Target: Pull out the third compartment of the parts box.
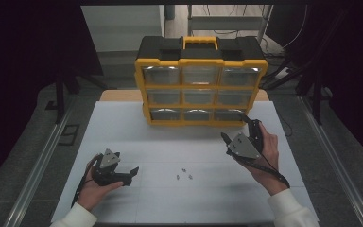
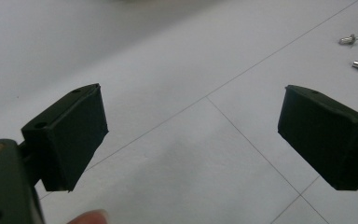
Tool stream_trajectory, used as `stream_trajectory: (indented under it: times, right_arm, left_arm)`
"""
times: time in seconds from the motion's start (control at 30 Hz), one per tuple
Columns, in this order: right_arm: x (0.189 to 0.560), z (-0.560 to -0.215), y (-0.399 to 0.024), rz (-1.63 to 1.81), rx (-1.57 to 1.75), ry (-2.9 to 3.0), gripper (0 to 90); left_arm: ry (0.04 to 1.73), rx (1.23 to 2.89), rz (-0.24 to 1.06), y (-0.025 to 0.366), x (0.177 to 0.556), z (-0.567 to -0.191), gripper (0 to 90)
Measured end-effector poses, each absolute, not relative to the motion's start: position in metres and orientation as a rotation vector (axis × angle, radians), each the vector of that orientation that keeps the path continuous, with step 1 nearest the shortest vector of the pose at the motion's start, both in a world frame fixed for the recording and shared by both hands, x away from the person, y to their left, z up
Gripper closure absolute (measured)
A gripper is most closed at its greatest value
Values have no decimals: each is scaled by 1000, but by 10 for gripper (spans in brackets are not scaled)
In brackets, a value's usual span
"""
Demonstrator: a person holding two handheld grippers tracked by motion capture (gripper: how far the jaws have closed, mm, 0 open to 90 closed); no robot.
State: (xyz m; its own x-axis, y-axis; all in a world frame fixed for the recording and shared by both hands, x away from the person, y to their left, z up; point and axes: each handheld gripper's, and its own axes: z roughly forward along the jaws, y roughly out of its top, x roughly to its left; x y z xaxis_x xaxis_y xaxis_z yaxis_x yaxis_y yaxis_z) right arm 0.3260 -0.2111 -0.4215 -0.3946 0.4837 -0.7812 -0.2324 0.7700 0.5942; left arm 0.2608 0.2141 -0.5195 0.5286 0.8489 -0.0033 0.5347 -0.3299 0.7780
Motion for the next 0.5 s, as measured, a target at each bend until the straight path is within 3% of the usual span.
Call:
stream_trajectory:
  times: [0.5]
  right_arm:
    - [346,-403,-210,753,185,1786,176]
  left_arm:
    - [1120,2017,533,214,261,-519,85]
